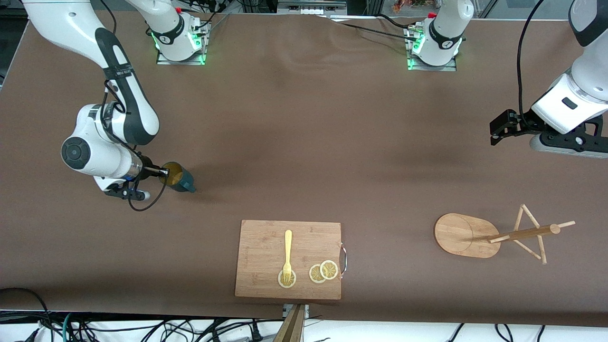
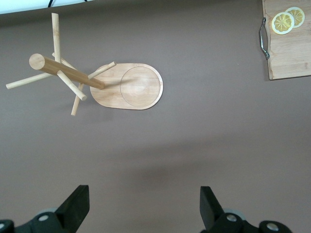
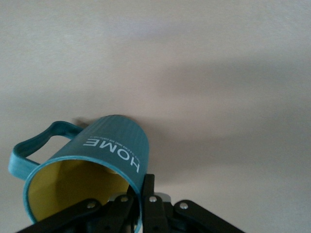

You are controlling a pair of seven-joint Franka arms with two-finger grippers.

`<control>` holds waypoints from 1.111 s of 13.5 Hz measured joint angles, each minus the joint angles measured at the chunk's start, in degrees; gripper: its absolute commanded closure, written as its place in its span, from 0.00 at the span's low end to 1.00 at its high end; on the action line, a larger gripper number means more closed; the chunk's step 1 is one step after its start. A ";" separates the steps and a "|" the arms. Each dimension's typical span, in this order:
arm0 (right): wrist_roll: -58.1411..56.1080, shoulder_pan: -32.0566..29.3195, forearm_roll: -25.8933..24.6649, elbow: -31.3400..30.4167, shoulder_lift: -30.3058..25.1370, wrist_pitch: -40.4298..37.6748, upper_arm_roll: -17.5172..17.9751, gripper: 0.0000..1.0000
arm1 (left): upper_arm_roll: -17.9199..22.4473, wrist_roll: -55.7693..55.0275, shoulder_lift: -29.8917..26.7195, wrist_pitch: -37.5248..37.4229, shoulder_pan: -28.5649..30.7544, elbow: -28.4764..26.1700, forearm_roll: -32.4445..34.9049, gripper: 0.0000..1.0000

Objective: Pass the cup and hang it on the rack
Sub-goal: 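Carry the teal mug with the right gripper toward the table middle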

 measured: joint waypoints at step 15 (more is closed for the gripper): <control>17.31 30.79 0.34 18.37 3.00 -15.80 0.91 1.00 | 0.13 0.00 0.00 -0.02 0.21 0.00 0.00 0.00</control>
